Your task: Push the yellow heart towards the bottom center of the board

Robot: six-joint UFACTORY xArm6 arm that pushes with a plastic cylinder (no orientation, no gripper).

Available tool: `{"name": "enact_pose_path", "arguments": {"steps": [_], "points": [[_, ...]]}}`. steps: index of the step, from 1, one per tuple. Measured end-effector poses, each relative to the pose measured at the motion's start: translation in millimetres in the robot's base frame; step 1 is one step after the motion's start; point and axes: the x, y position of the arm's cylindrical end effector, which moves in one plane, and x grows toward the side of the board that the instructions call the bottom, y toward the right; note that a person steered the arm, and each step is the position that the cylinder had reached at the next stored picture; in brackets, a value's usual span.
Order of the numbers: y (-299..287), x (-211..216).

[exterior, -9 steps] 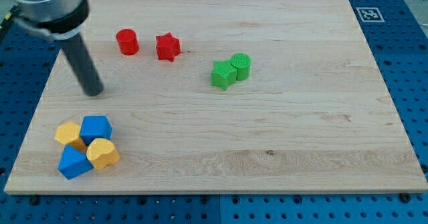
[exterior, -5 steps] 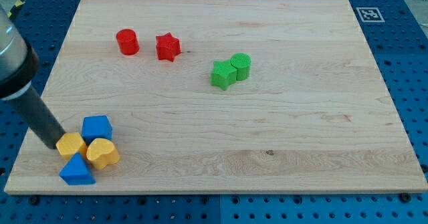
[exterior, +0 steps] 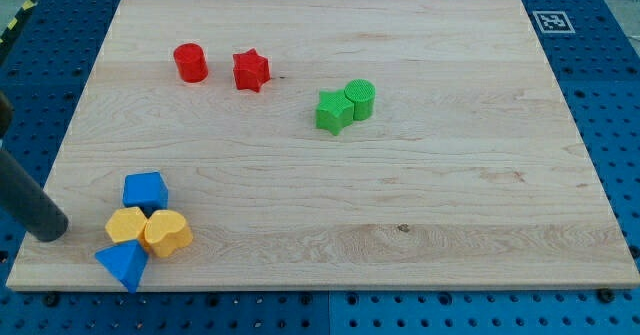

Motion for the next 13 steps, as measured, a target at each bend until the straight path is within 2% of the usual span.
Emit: {"name": "enact_pose_path", "arguments": {"steps": [1,4,13], "points": [[0.0,12.9],[13.9,13.3],[172.2,8.5]]}}
